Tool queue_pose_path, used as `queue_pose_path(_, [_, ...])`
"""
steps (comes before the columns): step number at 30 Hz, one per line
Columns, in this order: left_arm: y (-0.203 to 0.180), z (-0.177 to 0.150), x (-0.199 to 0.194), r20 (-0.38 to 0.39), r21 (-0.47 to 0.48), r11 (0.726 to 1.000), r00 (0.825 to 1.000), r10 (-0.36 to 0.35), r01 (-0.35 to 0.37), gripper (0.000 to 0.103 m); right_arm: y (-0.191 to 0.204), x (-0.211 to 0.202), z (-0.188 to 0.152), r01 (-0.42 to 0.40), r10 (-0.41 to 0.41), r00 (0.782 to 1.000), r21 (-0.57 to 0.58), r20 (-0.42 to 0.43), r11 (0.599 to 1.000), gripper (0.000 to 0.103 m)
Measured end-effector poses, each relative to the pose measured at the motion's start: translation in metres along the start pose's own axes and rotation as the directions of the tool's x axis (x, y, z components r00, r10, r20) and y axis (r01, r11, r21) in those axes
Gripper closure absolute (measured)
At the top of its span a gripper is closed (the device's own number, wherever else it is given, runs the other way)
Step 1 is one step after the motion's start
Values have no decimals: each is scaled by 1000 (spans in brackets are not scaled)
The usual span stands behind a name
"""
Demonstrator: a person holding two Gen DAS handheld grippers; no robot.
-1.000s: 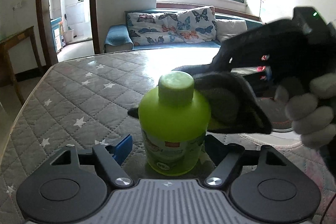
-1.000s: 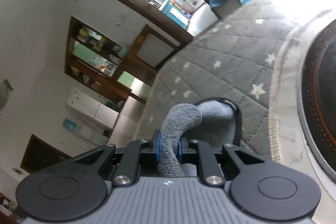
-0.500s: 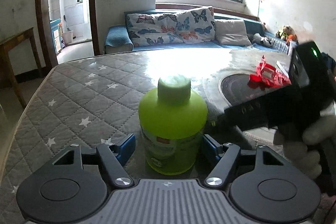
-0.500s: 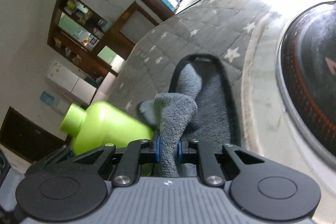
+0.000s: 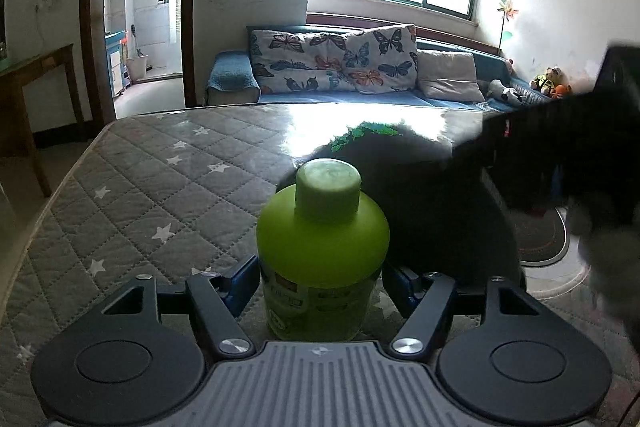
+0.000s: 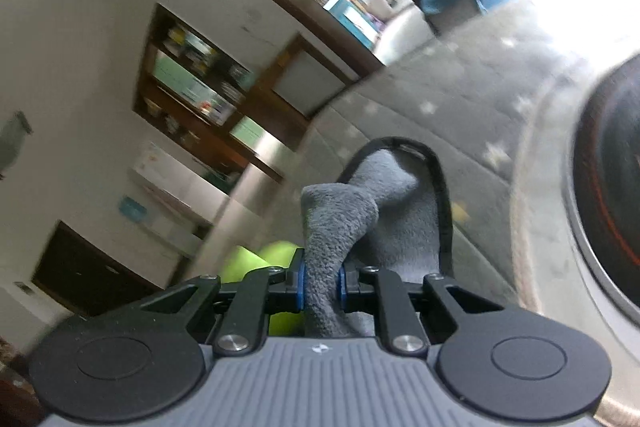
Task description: Clean container
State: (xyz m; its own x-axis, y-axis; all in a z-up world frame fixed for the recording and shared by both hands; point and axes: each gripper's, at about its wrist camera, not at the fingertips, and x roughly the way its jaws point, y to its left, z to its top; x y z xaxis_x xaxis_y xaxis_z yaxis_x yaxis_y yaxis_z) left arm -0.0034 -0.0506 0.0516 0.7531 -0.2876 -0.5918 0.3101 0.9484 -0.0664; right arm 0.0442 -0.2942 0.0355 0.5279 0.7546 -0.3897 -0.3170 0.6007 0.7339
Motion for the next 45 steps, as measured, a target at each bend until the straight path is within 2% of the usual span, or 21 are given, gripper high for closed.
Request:
queue_pose_path(5, [1,0,0,-3,16,1000,1000,-12,12,33,8,17,17,-54,54,999,2,-7,999,89])
queue_pose_path(10, [4,-2,-3,-7,30,999,1000,-25,25,33,-12,48,14,-18,21,998,54,-54,998,89])
queue_pose_path(16, [9,-3,-6,-13,33,999,999,-37,37,33,-46,63,-6,13,3,994,144,-108,989,89])
queue_pose_path(28, [5,-6,-13,6,-30,999,1000,26,-25,31,-42,42,-38,31,-15,990,112,-137,993,89])
queue_pose_path(32, [1,-9,-13,20,-2,999,999,32,-32,32,-40,28,-47,15,1,991,119,-133,993,89])
queue_pose_path(38, [4,-12,-16,30,37,999,999,-20,19,33,-32,0,-38,-55,62,996,121,-61,991,89])
queue_pose_path(45, [-9,-18,-17,36,111,983,988,-152,148,33,-3,-20,-16,-112,113,994,47,-10,993,89])
